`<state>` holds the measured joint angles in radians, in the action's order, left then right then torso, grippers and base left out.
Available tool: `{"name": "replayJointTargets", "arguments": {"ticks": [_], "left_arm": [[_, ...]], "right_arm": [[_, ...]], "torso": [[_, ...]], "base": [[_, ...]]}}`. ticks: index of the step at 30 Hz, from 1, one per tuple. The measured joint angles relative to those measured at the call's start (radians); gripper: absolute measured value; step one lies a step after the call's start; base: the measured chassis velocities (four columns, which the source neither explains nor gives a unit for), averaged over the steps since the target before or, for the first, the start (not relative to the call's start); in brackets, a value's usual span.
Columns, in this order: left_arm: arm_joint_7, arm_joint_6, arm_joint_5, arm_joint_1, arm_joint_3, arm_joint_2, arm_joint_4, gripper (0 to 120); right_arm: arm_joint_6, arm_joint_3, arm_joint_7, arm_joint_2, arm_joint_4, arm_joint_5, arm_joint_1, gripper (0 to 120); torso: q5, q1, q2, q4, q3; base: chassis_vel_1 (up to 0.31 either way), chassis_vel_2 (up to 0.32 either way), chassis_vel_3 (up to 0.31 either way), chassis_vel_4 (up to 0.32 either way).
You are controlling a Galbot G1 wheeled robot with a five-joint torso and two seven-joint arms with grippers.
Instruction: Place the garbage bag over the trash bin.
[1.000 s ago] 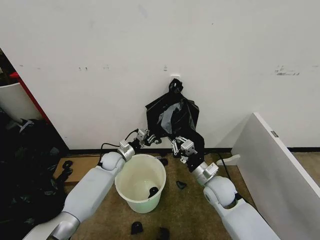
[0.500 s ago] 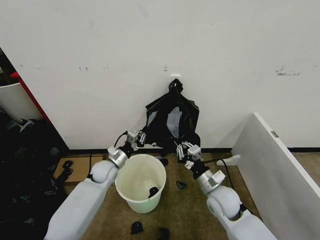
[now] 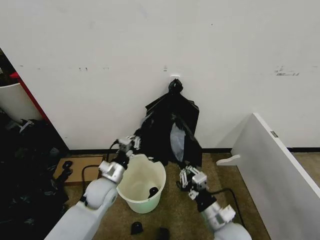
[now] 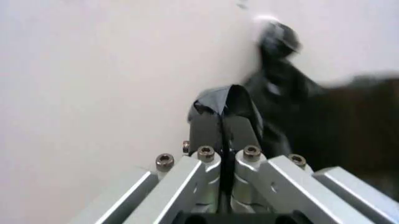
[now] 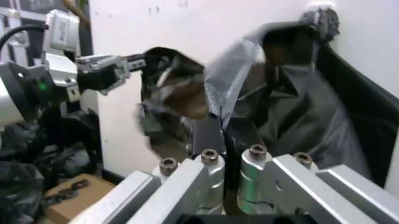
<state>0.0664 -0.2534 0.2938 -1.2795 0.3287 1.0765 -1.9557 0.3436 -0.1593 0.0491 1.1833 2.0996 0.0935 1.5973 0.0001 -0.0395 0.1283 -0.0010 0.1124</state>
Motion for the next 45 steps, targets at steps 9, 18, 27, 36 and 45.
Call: {"name": "replayJointTargets", "arguments": {"ticks": [9, 18, 27, 36, 45], "left_arm": [[-0.017, -0.038, 0.079, -0.139, 0.167, -0.034, -0.142, 0], [-0.036, -0.026, 0.122, -0.177, 0.207, -0.030, -0.230, 0], [-0.042, -0.014, 0.117, -0.200, 0.150, 0.003, -0.211, 0], [-0.047, -0.021, 0.135, -0.185, 0.015, 0.061, -0.079, 0], [-0.017, -0.003, 0.160, -0.227, -0.049, 0.054, -0.062, 0]], "right_arm": [[0.068, 0.043, 0.100, 0.033, 0.000, 0.028, -0.028, 0], [0.100, 0.063, 0.224, 0.050, -0.012, 0.125, -0.070, 0], [0.129, 0.081, 0.291, 0.082, -0.126, 0.169, -0.124, 0], [0.126, 0.092, 0.287, 0.107, -0.255, 0.169, -0.191, 0], [0.136, 0.111, 0.260, 0.099, -0.329, 0.139, -0.192, 0]], "torso": [[0.0002, 0.000, 0.000, -0.0001, 0.000], [0.0002, 0.000, 0.000, -0.0003, 0.000], [0.0000, 0.000, 0.000, -0.0002, 0.000], [0.0003, 0.000, 0.000, -0.0003, 0.000], [0.0003, 0.000, 0.000, -0.0002, 0.000]], "base": [[0.000, 0.000, 0.000, 0.000], [0.000, 0.000, 0.000, 0.000], [0.000, 0.000, 0.000, 0.000], [0.000, 0.000, 0.000, 0.000], [0.000, 0.000, 0.000, 0.000]]}}
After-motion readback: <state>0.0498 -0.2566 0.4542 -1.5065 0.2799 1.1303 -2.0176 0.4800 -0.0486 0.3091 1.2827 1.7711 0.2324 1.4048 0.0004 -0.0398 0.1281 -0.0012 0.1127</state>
